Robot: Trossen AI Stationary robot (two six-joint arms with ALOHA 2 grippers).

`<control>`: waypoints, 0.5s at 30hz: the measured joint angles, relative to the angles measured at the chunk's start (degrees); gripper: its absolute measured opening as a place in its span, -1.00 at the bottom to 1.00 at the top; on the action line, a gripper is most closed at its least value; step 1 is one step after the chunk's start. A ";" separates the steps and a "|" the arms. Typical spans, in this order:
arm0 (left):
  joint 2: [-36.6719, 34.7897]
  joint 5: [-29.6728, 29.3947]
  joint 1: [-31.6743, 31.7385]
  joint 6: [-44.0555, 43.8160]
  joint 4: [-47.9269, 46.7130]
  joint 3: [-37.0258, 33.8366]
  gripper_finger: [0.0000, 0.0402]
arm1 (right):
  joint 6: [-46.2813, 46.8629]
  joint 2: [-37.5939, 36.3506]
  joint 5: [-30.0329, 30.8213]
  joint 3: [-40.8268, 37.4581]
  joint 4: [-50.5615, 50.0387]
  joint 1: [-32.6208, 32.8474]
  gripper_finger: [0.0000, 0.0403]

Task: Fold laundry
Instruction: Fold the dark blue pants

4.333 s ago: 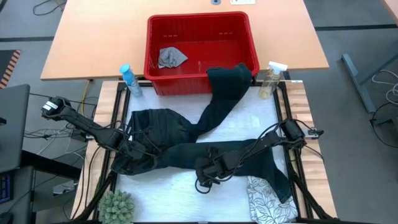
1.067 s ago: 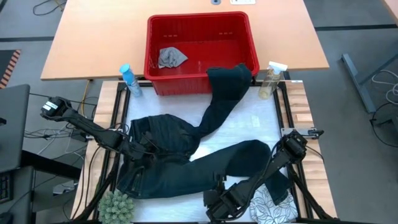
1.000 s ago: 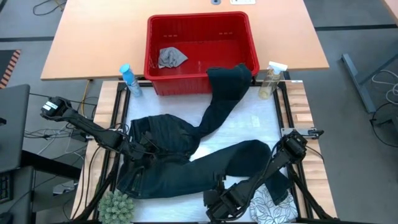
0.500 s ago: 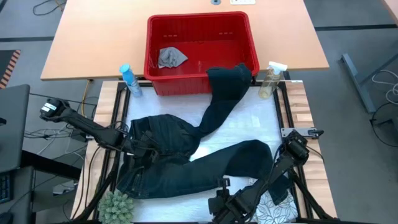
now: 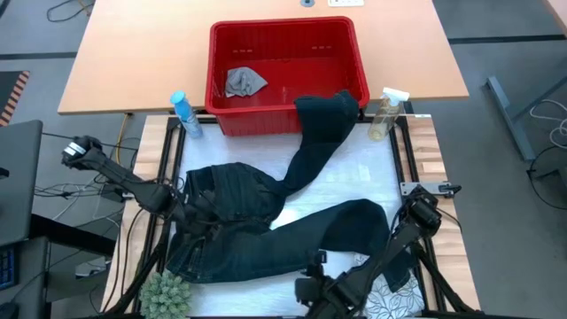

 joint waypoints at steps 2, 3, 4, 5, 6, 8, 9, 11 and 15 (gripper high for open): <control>1.26 -0.64 -0.35 -0.94 -0.65 -0.02 -1.00 | -5.14 0.00 0.13 -0.01 3.79 -1.67 -0.24; 2.07 -0.94 -0.35 -1.14 -0.82 -0.02 -1.00 | -7.39 0.00 0.13 -0.02 5.78 -2.44 -0.26; 2.89 -0.88 -0.35 -1.14 -1.49 -0.02 -1.00 | -9.45 0.00 0.11 -0.02 7.95 -3.18 -0.28; 3.81 -0.67 -0.35 -1.10 -2.52 -0.02 -1.00 | -11.33 0.00 -0.17 -0.02 10.39 -3.93 -0.31; 4.66 -0.41 -0.35 -1.01 -2.98 -0.02 -1.00 | -13.13 0.00 -0.53 -0.02 12.36 -4.58 -0.33; 6.37 -0.29 -0.35 -1.03 -3.20 -0.02 -1.00 | -16.68 0.00 -2.20 -0.02 13.49 -5.58 -0.36; 7.20 -0.25 -0.35 -1.00 -3.43 -0.02 -1.00 | -17.75 0.00 -2.62 -0.02 13.61 -5.93 -0.37; 9.09 0.00 -0.35 -0.58 -3.11 -0.02 -1.00 | -18.59 0.00 -3.35 -0.02 13.68 -6.51 -0.39; 13.27 0.89 -0.35 0.81 -3.20 -0.04 -1.00 | -19.45 0.00 -3.98 -0.02 13.76 -8.13 -0.39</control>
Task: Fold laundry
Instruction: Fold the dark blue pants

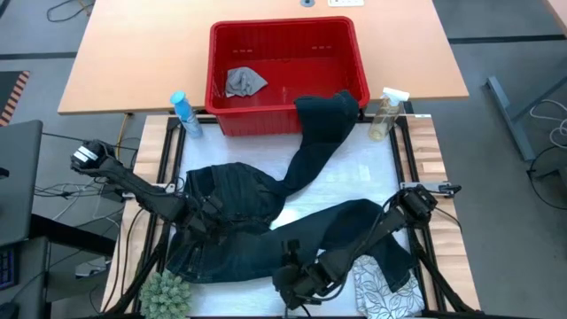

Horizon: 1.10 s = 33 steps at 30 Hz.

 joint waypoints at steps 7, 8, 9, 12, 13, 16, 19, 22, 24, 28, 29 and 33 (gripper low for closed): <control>5.76 0.60 1.28 2.02 0.45 0.00 -1.00 | 0.48 -0.09 -1.34 -2.81 5.53 -3.39 -0.39; 6.40 0.86 1.36 2.37 0.63 0.00 -1.00 | 1.23 -0.09 -1.69 -3.95 6.85 -3.74 -0.39; 7.07 1.13 1.37 2.57 0.69 0.00 -1.00 | 2.05 0.00 -1.73 -5.22 8.32 -3.97 -0.39; 8.98 1.25 1.37 2.78 0.70 0.00 -1.00 | 4.03 0.02 -2.90 -9.28 12.88 -4.29 -0.40; 9.31 1.24 1.37 2.96 0.69 0.02 -1.00 | 4.77 0.02 -3.49 -10.50 14.11 -4.51 -0.41; 9.69 1.23 1.58 3.94 0.54 0.03 -1.00 | 6.27 0.04 -5.36 -12.55 14.64 -4.37 -0.44; 9.60 1.21 2.35 3.91 -0.22 -0.46 -1.00 | 7.59 -0.05 -7.42 -14.21 15.40 -3.73 -0.47; 9.58 1.21 3.22 4.33 0.12 -1.35 -1.00 | 8.87 0.03 -8.16 -15.35 14.53 -2.71 -0.49; 9.57 1.06 3.85 4.41 0.57 -2.08 -1.00 | 8.92 0.04 -8.55 -15.68 14.86 -2.04 -0.49; 9.47 0.80 5.42 5.77 0.98 -3.35 -1.00 | 10.17 0.02 -8.65 -15.95 14.31 -0.99 -0.49; 9.44 0.80 5.86 6.10 0.94 -3.47 -1.00 | 10.43 0.02 -8.70 -15.98 14.21 -0.76 -0.49; 9.34 0.58 8.18 8.19 -0.67 -3.51 -1.00 | 11.98 0.02 -8.66 -15.96 14.24 -0.20 -0.49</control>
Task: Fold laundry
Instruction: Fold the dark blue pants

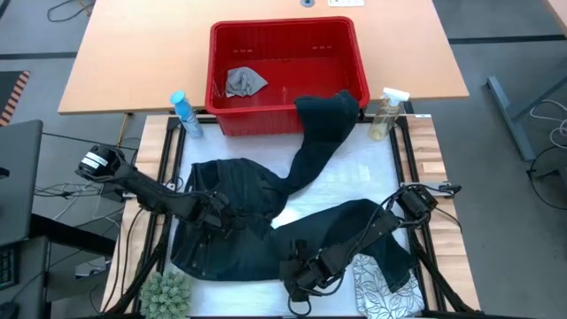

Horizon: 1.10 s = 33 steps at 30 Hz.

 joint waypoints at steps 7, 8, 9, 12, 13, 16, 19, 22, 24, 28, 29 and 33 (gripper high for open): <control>-5.05 -0.26 2.78 0.74 -9.59 -0.51 -1.00 | 2.34 0.00 -0.06 0.02 -1.36 0.86 -0.49; -6.70 -0.73 2.97 0.73 -12.24 -0.49 -1.00 | 2.31 0.00 -0.06 0.02 -1.48 1.07 -0.49; -8.56 -1.54 3.21 0.71 -14.51 -0.19 -1.00 | 2.11 0.00 -0.02 0.02 -1.48 1.20 -0.49; -14.49 -3.92 4.08 0.28 -18.35 0.58 -1.00 | 1.16 0.00 -0.08 0.02 -2.09 1.29 -0.49; -16.37 -3.95 4.34 0.21 -18.44 0.60 -1.00 | 1.17 0.00 0.08 0.02 -2.18 1.26 -0.49; -21.98 -3.79 4.28 0.20 -15.35 0.74 -1.00 | 1.36 -0.01 1.62 0.02 -1.32 1.18 -0.49; -26.47 -3.94 3.29 -0.29 -12.84 2.28 -1.00 | -1.42 -0.93 2.36 0.19 -1.41 1.16 -0.49; -29.07 -4.12 1.32 -2.18 -10.46 4.72 -1.00 | -4.08 -2.68 2.70 1.46 -1.68 1.15 -0.49; -29.17 -4.57 -0.42 -2.39 -9.27 5.88 -1.00 | -5.71 -3.97 3.48 2.28 -1.46 0.87 -0.49; -26.23 -4.86 -3.58 -3.23 -7.89 5.66 -1.00 | -6.48 -5.31 8.75 2.49 -2.09 -0.53 -0.49; -24.80 -4.44 -4.32 -4.10 -8.22 5.17 -1.00 | -6.27 -5.33 9.45 2.48 -2.60 -1.24 -0.49; -19.68 -4.34 -7.29 -6.20 -7.48 4.73 -1.00 | -6.15 -4.74 9.72 1.99 -2.07 -4.62 -0.52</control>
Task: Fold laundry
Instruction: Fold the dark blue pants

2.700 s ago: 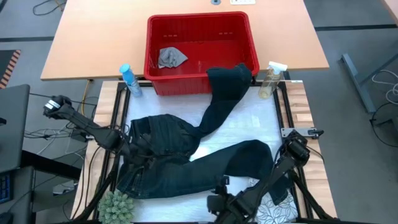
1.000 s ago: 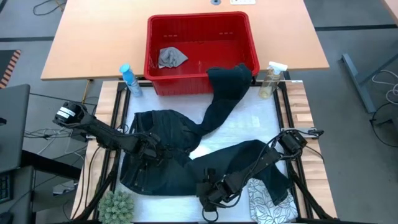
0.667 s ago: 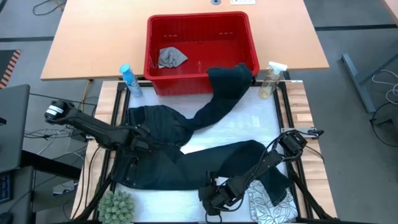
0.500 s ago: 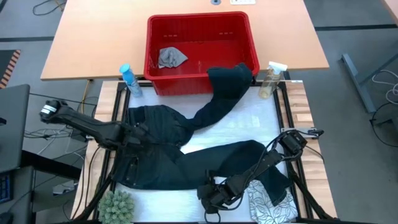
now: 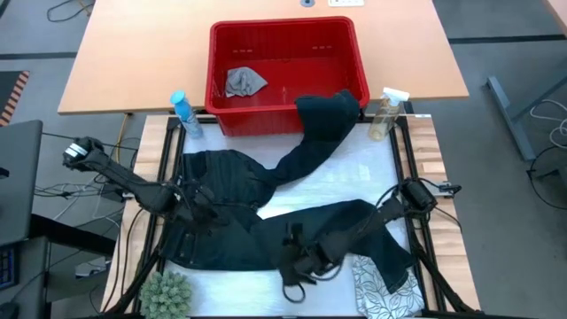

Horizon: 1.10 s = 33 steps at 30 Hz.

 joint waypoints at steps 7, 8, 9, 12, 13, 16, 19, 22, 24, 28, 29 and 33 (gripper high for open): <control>7.45 2.35 -3.26 0.05 2.32 0.04 -1.00 | -0.33 0.06 -6.66 -0.06 -0.24 -4.19 -0.61; 8.45 2.87 -3.33 0.18 2.27 0.04 -1.00 | -0.38 0.07 -8.10 -0.06 -0.28 -4.21 -0.62; 9.19 3.11 -3.34 0.41 2.14 0.04 -1.00 | -0.43 0.07 -9.26 -0.23 -0.04 -4.10 -0.63; 10.73 3.34 -3.34 1.19 2.88 0.07 -1.00 | -0.04 0.86 -10.42 -1.05 0.08 -2.90 -0.65; 11.12 3.47 -3.32 1.40 3.03 0.07 -1.00 | -0.02 1.14 -11.03 -1.21 -1.17 -2.37 -0.65; 11.98 4.07 -3.34 2.54 3.35 0.11 -1.00 | 0.04 1.98 -15.36 -1.17 -2.99 -0.83 -0.65; 12.95 4.32 -3.32 3.46 3.38 0.11 -1.00 | 0.18 2.47 -16.52 -1.15 -6.12 1.34 -0.65; 13.28 3.96 -2.92 3.94 3.71 0.11 -1.00 | 0.40 2.93 -17.73 -1.18 -7.59 3.76 -0.65; 13.32 3.80 -2.69 4.51 3.87 0.13 -1.00 | 1.09 2.97 -18.26 -1.17 -7.90 5.37 -0.65; 11.38 0.28 -2.73 7.57 5.53 4.30 -1.00 | 2.48 3.02 -17.70 -1.18 -8.27 8.94 -0.65; 10.62 -1.27 -2.63 8.93 5.43 6.10 -1.00 | 2.67 3.02 -17.32 -1.18 -8.17 9.80 -0.65; 9.38 -7.48 0.05 18.53 7.47 13.99 -1.00 | 5.42 2.93 -13.02 -1.14 -9.07 12.48 -0.65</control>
